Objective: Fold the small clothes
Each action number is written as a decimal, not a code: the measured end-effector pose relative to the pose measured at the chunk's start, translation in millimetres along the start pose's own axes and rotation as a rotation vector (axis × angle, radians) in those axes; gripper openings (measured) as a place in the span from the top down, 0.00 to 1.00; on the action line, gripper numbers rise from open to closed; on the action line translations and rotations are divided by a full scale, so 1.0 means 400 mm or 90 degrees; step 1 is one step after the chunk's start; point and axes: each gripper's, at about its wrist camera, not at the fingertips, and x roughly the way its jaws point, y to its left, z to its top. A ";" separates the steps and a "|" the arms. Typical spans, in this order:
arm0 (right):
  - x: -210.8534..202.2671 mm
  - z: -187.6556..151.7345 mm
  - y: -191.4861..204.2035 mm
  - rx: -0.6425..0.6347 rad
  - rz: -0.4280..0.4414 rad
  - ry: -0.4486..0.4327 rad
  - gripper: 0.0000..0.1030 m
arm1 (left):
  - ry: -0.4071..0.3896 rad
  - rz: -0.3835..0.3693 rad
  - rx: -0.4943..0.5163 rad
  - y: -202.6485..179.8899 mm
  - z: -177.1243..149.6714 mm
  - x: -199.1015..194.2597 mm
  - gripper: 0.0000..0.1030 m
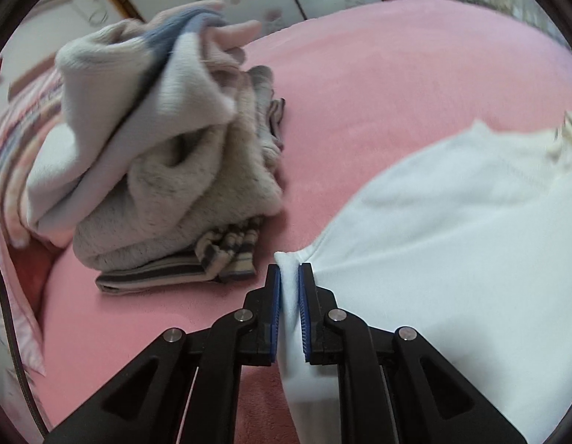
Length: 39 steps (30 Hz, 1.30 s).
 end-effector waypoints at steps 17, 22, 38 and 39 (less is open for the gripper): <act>-0.301 -0.145 0.074 0.025 -0.013 -0.058 0.67 | 0.066 -0.063 -0.123 0.039 -0.225 -0.309 0.30; -0.322 -0.269 0.081 0.016 -0.022 -0.026 0.67 | 0.138 -0.058 -0.130 0.038 -0.382 -0.320 0.41; -0.373 -0.540 0.008 0.012 -0.049 0.077 0.67 | 0.177 -0.037 -0.154 0.083 -0.576 -0.393 0.41; -0.380 -0.548 0.007 0.012 -0.051 0.075 0.67 | 0.178 -0.039 -0.158 0.083 -0.581 -0.398 0.41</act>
